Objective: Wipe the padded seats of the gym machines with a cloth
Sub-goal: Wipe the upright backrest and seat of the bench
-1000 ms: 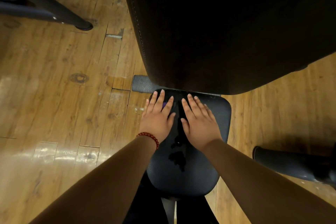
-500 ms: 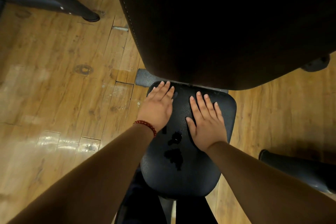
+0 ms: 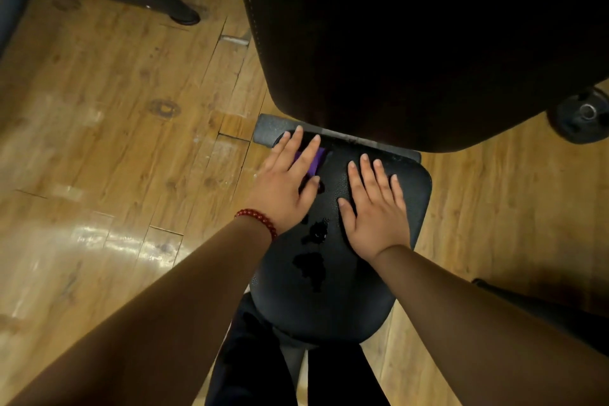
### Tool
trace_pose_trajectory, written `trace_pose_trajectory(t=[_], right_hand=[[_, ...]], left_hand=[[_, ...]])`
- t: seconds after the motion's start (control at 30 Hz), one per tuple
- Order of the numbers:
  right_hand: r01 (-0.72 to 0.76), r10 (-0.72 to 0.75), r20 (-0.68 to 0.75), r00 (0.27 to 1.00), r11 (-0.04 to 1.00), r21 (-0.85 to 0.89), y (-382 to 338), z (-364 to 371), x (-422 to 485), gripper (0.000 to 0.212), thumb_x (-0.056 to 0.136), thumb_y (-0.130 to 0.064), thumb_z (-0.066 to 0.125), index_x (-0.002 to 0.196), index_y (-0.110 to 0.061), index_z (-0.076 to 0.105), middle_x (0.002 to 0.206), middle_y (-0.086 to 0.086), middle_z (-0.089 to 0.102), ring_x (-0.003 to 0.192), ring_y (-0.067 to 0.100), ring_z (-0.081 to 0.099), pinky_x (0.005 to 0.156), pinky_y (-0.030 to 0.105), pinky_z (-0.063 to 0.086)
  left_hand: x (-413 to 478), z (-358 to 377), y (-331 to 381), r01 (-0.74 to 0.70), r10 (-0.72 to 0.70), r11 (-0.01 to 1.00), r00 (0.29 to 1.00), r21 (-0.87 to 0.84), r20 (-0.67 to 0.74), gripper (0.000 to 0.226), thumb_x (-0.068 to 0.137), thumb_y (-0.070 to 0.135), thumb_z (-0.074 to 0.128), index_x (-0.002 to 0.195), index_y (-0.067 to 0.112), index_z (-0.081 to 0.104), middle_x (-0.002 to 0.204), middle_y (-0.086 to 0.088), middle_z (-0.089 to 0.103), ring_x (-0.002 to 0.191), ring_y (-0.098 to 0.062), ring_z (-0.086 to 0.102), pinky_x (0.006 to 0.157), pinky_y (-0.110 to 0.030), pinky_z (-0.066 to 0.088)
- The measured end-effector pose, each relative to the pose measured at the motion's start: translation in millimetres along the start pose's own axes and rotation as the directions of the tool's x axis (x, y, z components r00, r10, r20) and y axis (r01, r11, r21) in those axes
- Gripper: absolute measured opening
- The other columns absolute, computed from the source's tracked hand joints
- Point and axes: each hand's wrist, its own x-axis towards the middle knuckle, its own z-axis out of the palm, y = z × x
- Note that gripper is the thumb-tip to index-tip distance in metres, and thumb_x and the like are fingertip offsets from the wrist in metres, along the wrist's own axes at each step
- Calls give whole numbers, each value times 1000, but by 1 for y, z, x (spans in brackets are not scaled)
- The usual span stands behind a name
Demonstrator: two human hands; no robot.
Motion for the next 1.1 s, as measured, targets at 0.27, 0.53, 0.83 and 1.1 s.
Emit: trace_pose_trajectory(t=[0.27,0.53,0.83,1.1], right_hand=[[202,-171,-148,974,951,233,-54,-17,18,55,98,-38,31,152,-25,23,161,1,17,148,18,7,119,41,4],[345,-330,-199,923,937,45,-62,-10,60,44,89,-29,41,125,-18,64,133,4,60,124,27,51,107,46,37],[293,-280,-244,928,956,18,-75,-3,45,45,91,-40,45,119,-13,67,135,5,58,127,26,50,105,45,39],[192,-207,-251,946,978,-84,-87,-5,49,48,84,-20,52,131,-16,59,127,3,63,111,26,61,90,39,48]], left_hand=[[-34,15,-24,395,-439,842,897,-368,-41,52,104,28,33,154,25,17,160,4,19,148,-11,13,121,-34,16],[-35,22,-32,450,-470,720,876,-528,105,49,104,36,25,151,43,11,156,8,29,144,-12,26,116,-31,24],[-38,23,-35,437,-472,650,873,-621,121,48,105,31,27,151,41,17,152,14,32,137,1,27,105,-15,20],[-37,25,-36,438,-470,712,878,-549,90,50,104,33,27,149,48,12,154,5,34,138,-15,38,112,-40,36]])
